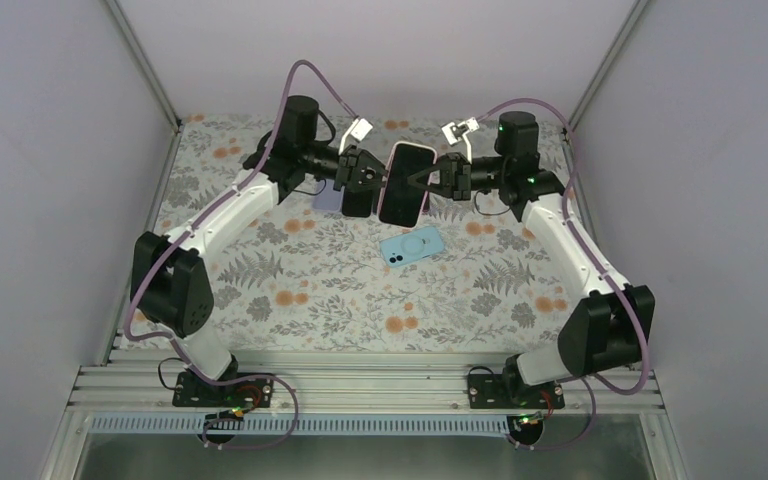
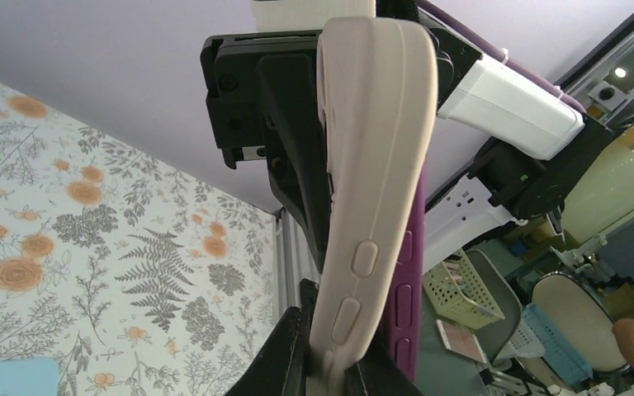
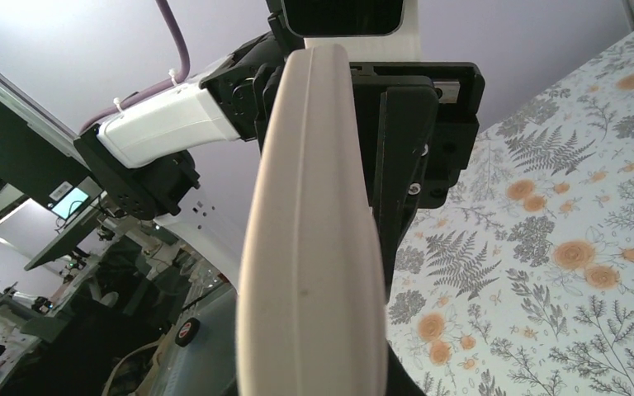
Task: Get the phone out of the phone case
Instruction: Remove the phone case from the phone.
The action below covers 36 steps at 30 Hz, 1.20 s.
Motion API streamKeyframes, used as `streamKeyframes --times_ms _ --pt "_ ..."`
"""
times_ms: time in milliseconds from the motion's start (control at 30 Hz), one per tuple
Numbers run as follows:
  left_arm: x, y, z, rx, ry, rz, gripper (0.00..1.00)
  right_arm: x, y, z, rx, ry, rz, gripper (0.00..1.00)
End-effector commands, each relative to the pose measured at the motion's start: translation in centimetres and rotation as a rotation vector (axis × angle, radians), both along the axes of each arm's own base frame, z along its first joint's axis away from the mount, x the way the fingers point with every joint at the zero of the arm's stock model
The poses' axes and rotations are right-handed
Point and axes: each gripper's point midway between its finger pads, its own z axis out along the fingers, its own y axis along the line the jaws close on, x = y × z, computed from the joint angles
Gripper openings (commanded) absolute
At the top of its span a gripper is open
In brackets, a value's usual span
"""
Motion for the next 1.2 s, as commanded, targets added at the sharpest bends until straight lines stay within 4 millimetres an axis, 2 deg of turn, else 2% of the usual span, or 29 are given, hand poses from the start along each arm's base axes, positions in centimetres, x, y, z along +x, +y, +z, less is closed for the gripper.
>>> streamKeyframes --times_ms 0,67,167,300,433,600,800,967,1167 --pt "-2.6 -2.3 3.8 -0.100 -0.148 -0.059 0.02 -3.4 2.6 0.7 0.044 0.025 0.212 0.08" --pt "-1.2 -1.7 3.6 -0.092 -0.110 -0.008 0.02 -2.2 2.2 1.1 0.037 0.010 0.170 0.17" --pt "1.0 -0.4 3.2 -0.095 -0.035 0.072 0.02 0.1 1.2 1.4 0.018 -0.011 0.074 0.39" --pt "2.8 0.8 2.1 -0.084 0.051 0.153 0.02 2.5 -0.3 2.0 0.005 -0.037 -0.021 0.55" --pt "3.7 1.3 1.1 -0.070 0.085 0.200 0.02 4.8 -1.5 2.8 -0.020 -0.097 -0.137 0.69" --pt "4.8 1.6 0.3 -0.055 0.137 0.251 0.02 6.8 -2.6 3.5 -0.088 -0.228 -0.301 0.76" --pt "6.7 2.2 -1.0 -0.039 0.252 0.313 0.02 8.7 -3.9 3.1 -0.230 -0.376 -0.503 0.76" --pt "8.5 2.3 -2.3 0.004 0.378 0.399 0.03 8.7 -3.6 1.7 -0.350 -0.469 -0.576 0.79" --pt "10.2 3.1 -3.7 0.035 0.477 0.491 0.02 6.9 -1.4 -0.3 -0.409 -0.513 -0.517 0.90"
